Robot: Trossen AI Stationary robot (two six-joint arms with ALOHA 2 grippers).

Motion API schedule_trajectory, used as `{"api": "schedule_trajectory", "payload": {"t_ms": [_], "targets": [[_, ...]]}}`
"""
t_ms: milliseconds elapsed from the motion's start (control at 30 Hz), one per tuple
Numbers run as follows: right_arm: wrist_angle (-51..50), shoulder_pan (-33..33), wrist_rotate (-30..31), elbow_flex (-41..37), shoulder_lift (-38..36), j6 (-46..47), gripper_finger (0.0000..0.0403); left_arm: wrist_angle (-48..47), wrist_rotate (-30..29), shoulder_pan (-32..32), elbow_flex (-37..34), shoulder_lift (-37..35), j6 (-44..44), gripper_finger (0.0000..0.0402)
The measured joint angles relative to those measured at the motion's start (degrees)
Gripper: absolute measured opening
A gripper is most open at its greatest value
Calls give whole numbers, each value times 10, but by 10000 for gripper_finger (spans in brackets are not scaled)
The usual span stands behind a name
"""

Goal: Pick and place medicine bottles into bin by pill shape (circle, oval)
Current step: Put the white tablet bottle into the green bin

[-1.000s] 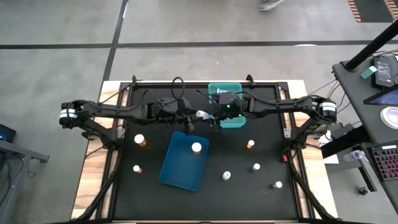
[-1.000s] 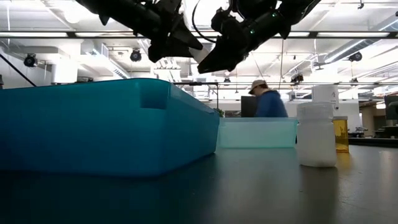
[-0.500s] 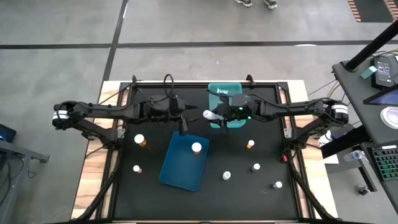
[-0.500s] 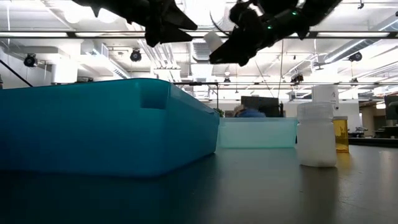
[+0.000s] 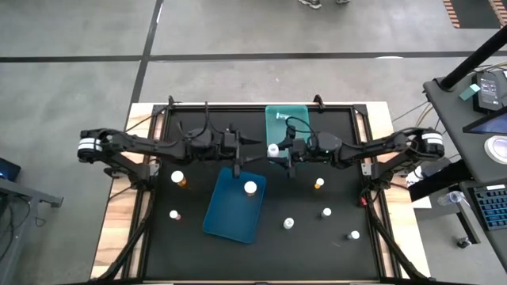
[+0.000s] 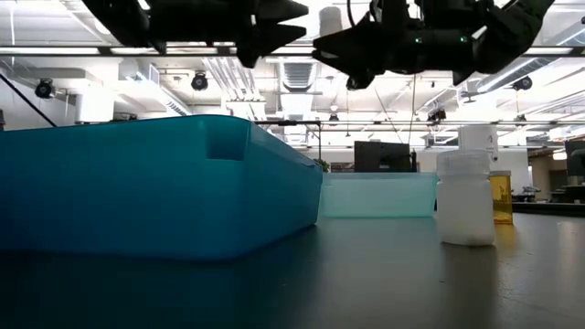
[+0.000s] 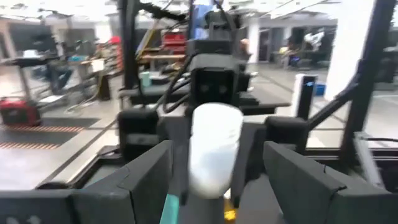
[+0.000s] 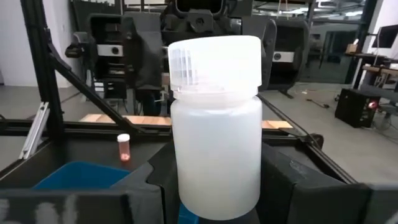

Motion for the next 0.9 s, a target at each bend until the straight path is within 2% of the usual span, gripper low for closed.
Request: {"api": "schedule_trajectory", "payload": {"t_ms": [167,900], "targets": [[3,4,0,5,11,1,140,44,5,-9,0,29,0,235],[2,4,14,3,13,5,141,46,-11,-11,0,45,36,235]]}}
